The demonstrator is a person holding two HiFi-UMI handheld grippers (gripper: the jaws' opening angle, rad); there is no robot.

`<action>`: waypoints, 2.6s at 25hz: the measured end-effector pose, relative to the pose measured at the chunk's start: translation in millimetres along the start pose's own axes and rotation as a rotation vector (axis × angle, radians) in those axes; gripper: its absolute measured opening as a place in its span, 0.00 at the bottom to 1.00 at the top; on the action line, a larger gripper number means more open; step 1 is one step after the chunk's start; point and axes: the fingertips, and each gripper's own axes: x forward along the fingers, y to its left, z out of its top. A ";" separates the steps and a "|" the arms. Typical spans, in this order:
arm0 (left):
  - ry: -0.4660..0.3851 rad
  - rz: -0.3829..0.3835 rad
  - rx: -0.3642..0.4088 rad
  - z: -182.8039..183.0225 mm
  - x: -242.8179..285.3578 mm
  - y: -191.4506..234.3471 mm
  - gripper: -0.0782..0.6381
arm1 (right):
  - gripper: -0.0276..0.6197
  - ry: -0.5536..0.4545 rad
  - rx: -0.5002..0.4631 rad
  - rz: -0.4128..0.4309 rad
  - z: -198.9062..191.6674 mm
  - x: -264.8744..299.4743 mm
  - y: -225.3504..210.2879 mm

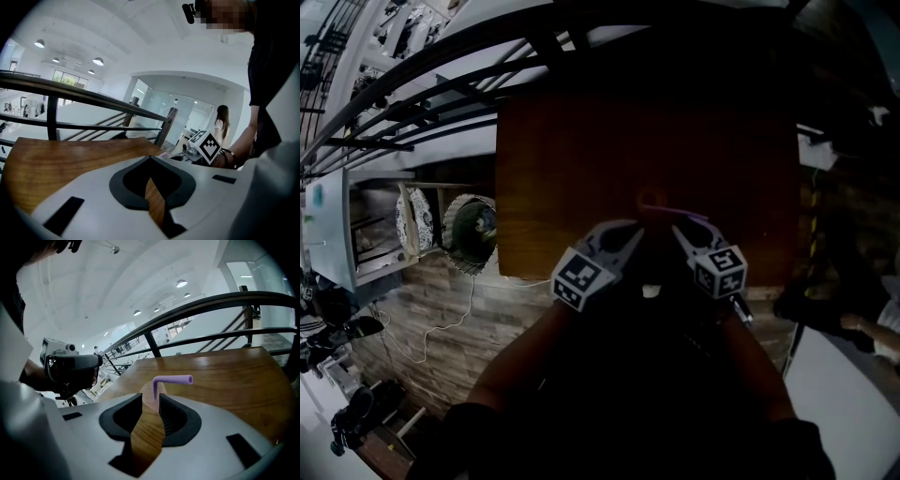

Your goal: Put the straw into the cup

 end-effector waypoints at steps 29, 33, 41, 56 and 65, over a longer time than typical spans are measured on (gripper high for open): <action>-0.180 0.171 0.016 61.7 37.6 -149.3 0.12 | 0.10 -0.111 -0.251 0.201 29.1 -167.3 -14.9; -0.221 0.223 0.012 67.7 39.6 -172.9 0.12 | 0.07 -0.123 -0.296 0.246 30.0 -191.0 -20.6; -0.253 0.350 -0.002 63.0 21.4 -202.0 0.12 | 0.06 -0.151 -0.325 0.372 31.7 -215.2 -8.5; -0.327 0.495 -0.088 26.7 -82.2 -238.7 0.12 | 0.06 -0.201 -0.367 0.448 18.4 -243.3 61.2; -0.343 0.435 -0.067 -20.0 -154.9 -277.9 0.12 | 0.06 -0.213 -0.337 0.418 -47.7 -256.5 143.9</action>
